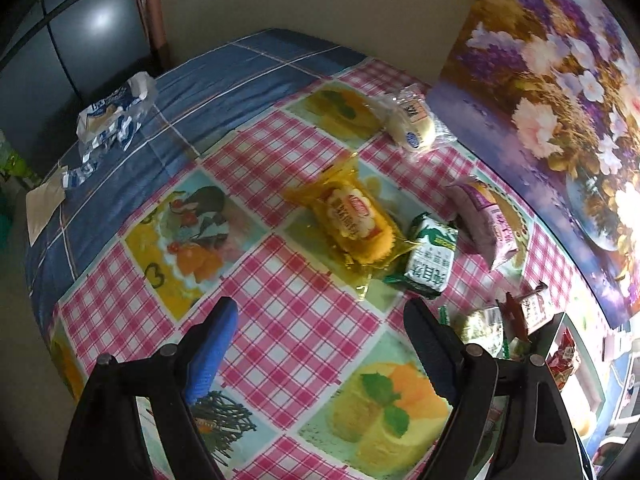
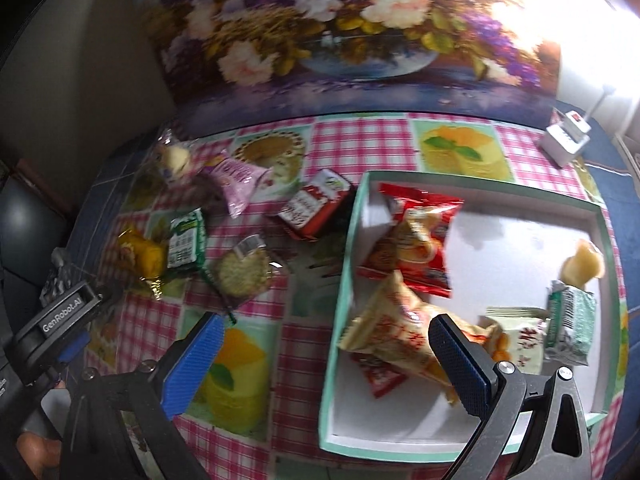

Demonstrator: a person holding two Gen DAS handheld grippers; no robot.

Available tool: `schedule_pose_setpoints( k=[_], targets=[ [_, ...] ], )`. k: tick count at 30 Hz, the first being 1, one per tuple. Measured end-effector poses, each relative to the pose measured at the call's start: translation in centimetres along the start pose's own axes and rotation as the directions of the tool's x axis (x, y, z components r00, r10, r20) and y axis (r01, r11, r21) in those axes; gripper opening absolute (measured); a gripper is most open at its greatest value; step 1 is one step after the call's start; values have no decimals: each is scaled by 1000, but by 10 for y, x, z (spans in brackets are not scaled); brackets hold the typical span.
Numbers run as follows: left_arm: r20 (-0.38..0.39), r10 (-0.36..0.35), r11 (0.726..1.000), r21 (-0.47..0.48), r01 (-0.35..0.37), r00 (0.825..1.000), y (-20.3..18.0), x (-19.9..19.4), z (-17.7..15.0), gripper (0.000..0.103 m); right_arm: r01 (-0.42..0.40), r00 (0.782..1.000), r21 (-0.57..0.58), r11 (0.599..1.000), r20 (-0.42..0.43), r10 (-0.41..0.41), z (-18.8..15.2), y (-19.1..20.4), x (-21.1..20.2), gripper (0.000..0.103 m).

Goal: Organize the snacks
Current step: 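Grasp the yellow bread bag with the left tool while the right tool grasps the round biscuit pack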

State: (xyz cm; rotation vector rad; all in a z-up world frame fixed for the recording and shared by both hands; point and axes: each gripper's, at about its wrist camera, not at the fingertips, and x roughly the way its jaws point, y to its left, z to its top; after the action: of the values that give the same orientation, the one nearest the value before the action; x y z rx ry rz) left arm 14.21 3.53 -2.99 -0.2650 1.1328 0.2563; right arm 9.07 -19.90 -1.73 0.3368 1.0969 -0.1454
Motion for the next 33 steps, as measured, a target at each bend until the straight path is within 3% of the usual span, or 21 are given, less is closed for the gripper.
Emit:
schedule_pose_setpoints(
  k=[11,20,24,27,33],
  targets=[
    [10,14,993,117,-15,1000,4,21,21,85,-47,998,14,999,-34,47,5,14,26,103],
    [-74,-109,970,212,123,991,5,44,59,85,-76,997,-42,996,-38,74,16,36,42,103],
    [-118,-156,945,272,183,981,-5,53,69,85,-75,996,-82,994,-52,71,18,48,52,103],
    [-161,-188,937,267,226,969,-8,62,74,85,-74,996,-109,991,-58,68,20,55,60,103],
    [-200,-210,952,181,247,957,-9,84,85,92,-79,994,-131,988,-88,67,24,63,82,103]
  ],
)
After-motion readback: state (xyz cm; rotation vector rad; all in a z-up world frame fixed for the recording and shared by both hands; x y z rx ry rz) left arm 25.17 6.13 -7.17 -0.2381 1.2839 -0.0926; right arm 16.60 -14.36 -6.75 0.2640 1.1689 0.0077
